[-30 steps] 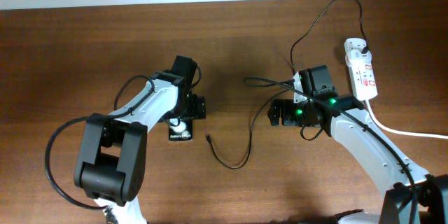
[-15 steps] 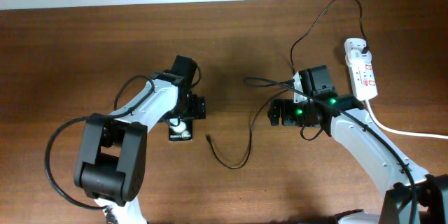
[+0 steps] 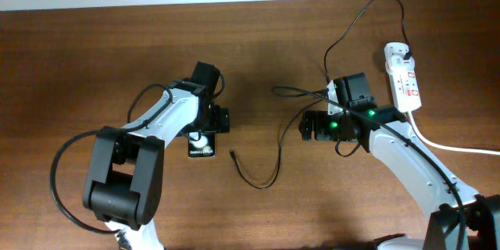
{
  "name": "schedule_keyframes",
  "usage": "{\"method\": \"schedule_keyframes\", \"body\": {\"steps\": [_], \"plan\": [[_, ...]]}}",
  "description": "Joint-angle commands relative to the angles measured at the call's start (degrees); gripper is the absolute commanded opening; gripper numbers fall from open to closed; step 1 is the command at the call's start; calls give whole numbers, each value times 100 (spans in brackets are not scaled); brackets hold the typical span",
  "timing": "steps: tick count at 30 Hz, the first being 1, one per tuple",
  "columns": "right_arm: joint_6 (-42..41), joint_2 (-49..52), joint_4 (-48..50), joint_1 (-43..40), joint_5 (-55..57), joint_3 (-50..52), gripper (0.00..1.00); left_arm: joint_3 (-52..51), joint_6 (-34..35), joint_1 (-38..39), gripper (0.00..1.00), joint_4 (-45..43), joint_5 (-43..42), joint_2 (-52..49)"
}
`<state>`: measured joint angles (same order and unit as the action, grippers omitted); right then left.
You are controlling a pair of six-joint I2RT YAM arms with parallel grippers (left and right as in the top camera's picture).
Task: Plug charger to phone and switch on socket
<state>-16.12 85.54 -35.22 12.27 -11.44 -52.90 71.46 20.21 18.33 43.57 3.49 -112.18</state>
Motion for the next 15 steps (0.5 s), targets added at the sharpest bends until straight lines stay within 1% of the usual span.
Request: {"method": "schedule_keyframes", "body": {"steps": [1, 15], "plan": [[-7, 13, 15, 52, 11, 52, 99, -131, 35, 28, 100, -17, 234, -140], [-7, 13, 15, 52, 11, 52, 99, -131, 35, 26, 99, -2, 236, -140]]}}
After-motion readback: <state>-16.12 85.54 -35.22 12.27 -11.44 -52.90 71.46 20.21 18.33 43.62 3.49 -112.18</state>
